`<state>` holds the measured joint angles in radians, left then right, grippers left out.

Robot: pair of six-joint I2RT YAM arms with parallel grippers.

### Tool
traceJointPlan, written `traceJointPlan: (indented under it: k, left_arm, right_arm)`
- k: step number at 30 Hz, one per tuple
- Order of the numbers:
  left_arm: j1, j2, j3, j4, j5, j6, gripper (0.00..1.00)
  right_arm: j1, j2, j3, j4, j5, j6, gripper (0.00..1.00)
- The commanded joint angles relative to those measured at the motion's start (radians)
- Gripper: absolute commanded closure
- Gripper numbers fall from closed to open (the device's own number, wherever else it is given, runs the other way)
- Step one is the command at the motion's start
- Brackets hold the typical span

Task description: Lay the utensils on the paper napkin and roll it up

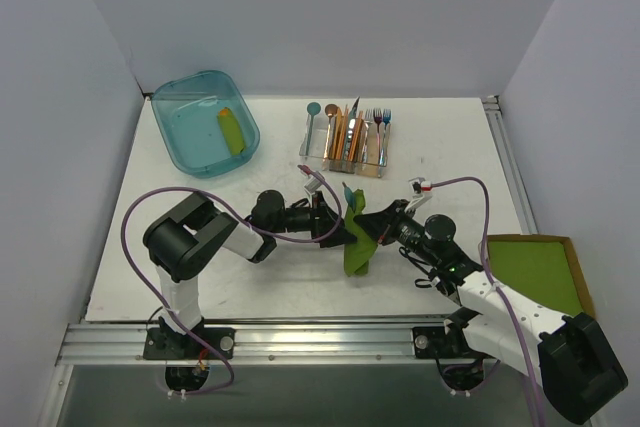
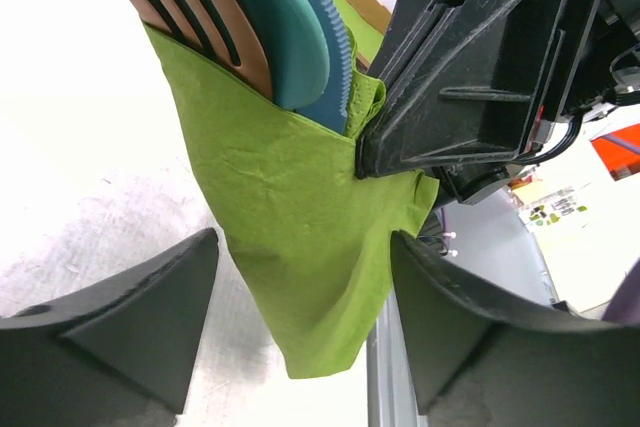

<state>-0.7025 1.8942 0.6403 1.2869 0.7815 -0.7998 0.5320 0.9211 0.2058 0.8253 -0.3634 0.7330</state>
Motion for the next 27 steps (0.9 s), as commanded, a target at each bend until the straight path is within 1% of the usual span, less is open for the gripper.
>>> traceJointPlan:
  k: [1, 3, 5, 12, 21, 23, 26, 27]
  left_arm:
    - [0.006, 0.000, 0.012, 0.242, 0.019, 0.007, 0.18]
    - [0.006, 0.019, 0.018, 0.278, 0.030, -0.019, 0.14]
    - [0.006, 0.022, 0.030, 0.288, 0.042, -0.032, 0.14]
    - [0.006, -0.041, 0.053, 0.258, 0.059, -0.059, 0.13]
    - [0.003, -0.032, 0.073, 0.264, 0.070, -0.090, 0.12]
    - [0.003, -0.033, 0.067, 0.287, 0.068, -0.099, 0.14]
    - [0.003, -0.053, 0.058, 0.287, 0.073, -0.102, 0.18]
    - [0.005, -0.060, 0.056, 0.285, 0.076, -0.099, 0.22]
  right_arm:
    - [0.005, -0.025, 0.037, 0.066, -0.002, 0.006, 1.00]
    - [0.006, -0.028, 0.052, 0.057, -0.009, 0.012, 1.00]
    - [0.006, -0.028, 0.060, 0.070, -0.017, 0.025, 1.00]
    - [0.016, -0.019, 0.064, 0.115, -0.042, 0.069, 1.00]
    - [0.068, 0.018, 0.076, 0.172, -0.034, 0.094, 1.00]
    - [0.072, 0.027, 0.083, 0.153, -0.022, 0.088, 1.00]
    - [0.072, 0.033, 0.073, 0.152, -0.006, 0.080, 1.00]
    - [0.074, 0.035, 0.070, 0.153, 0.000, 0.077, 1.00]
